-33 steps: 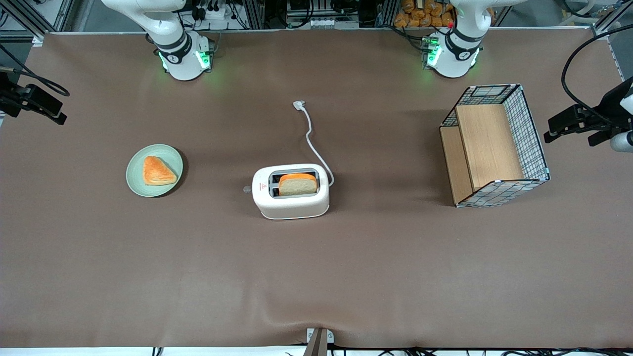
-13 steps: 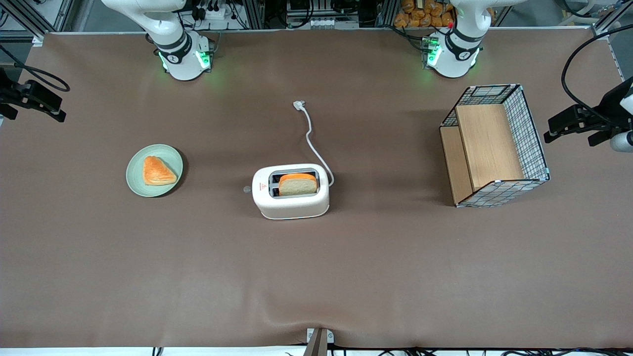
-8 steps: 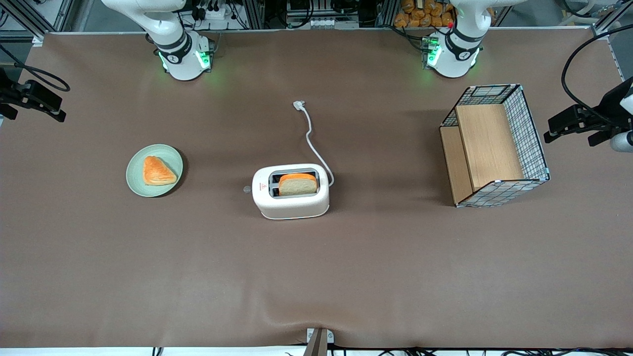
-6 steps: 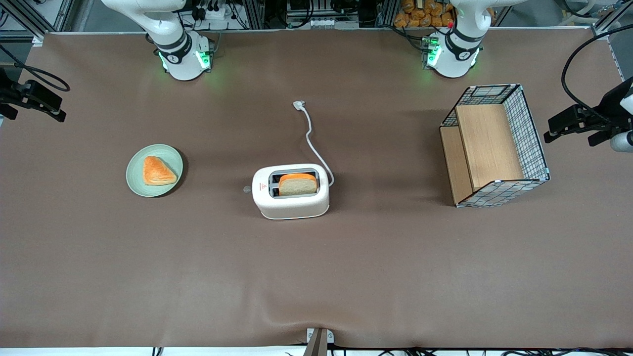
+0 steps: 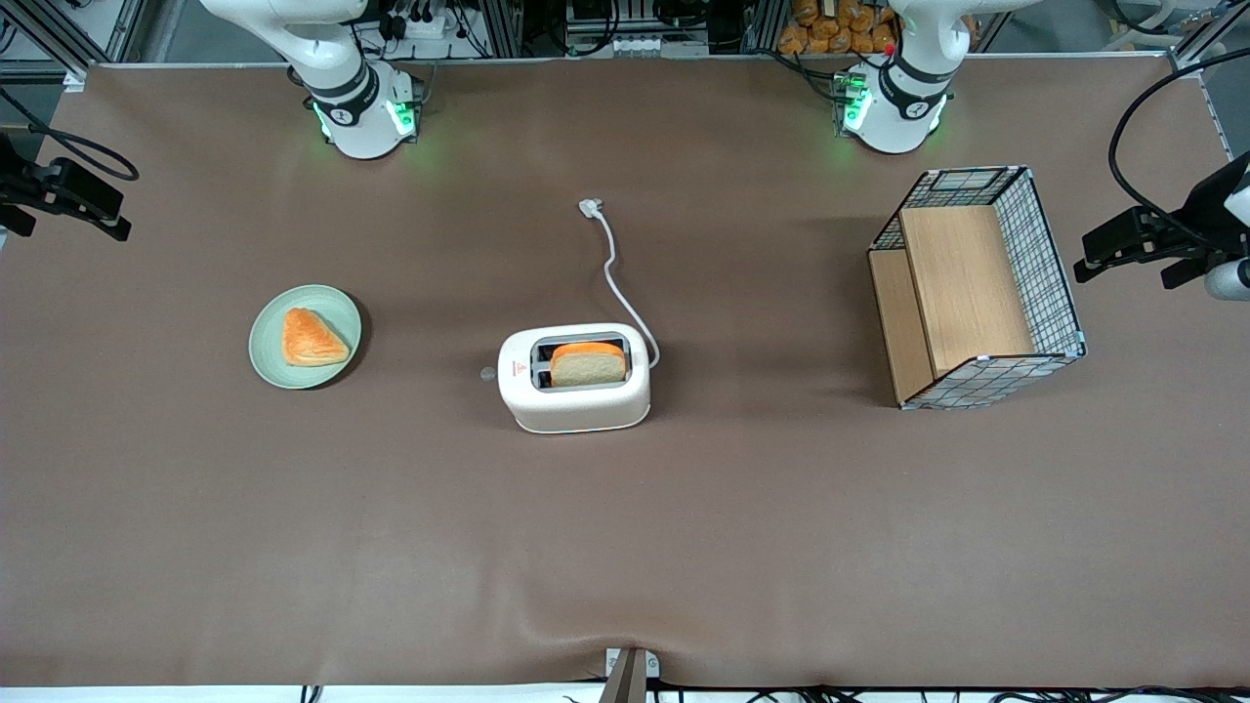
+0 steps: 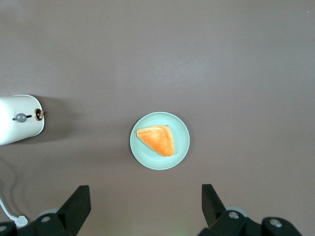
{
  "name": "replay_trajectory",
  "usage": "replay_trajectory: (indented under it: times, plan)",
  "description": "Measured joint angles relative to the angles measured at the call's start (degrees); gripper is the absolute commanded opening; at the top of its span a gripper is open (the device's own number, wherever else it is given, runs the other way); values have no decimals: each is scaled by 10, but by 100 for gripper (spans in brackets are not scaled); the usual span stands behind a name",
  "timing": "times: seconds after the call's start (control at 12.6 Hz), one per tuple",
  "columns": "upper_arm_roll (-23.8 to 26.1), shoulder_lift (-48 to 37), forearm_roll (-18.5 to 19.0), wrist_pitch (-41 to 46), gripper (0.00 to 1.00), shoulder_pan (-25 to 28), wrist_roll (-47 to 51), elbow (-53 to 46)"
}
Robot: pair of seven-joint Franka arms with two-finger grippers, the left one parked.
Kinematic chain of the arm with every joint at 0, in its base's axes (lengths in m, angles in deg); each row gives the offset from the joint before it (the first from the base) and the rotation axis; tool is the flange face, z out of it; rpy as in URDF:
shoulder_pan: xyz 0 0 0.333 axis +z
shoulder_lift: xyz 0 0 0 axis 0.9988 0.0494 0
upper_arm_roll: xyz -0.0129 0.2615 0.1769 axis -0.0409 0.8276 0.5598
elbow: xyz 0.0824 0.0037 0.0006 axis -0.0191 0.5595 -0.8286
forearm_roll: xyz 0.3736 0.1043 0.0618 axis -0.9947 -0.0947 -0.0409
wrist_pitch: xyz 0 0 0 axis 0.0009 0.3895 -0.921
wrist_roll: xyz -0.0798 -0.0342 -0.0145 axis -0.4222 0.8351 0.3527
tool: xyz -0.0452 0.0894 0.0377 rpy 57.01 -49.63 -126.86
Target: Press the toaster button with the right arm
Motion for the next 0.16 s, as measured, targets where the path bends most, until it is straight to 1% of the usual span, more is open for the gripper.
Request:
replay_trajectory:
  times: [0.16]
  plan:
    - [0, 0, 0, 0, 100, 0, 0, 0]
